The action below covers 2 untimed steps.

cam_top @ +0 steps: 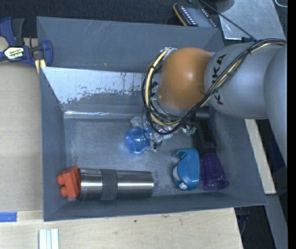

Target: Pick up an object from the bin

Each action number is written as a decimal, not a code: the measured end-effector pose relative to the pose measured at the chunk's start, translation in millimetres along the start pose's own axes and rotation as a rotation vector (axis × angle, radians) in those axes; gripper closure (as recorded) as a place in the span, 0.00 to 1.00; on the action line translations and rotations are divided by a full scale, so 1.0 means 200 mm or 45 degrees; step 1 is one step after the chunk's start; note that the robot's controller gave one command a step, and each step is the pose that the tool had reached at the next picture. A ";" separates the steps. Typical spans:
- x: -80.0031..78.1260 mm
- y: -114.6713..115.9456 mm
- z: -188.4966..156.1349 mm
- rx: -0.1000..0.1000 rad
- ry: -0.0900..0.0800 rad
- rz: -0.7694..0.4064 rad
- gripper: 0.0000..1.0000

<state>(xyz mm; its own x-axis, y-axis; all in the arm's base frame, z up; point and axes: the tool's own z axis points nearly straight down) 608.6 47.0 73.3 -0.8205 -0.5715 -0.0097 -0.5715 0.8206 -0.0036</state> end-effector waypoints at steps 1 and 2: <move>0.00 0.00 0.00 0.000 0.001 0.001 1.00; 0.00 0.00 0.00 -0.001 0.001 0.001 1.00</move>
Offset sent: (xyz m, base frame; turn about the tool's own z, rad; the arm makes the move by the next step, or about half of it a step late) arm 0.0000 0.0000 0.0000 0.0000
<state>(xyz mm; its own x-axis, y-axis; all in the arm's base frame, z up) 608.4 46.6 73.2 -0.8212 -0.5706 -0.0087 -0.5706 0.8212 -0.0031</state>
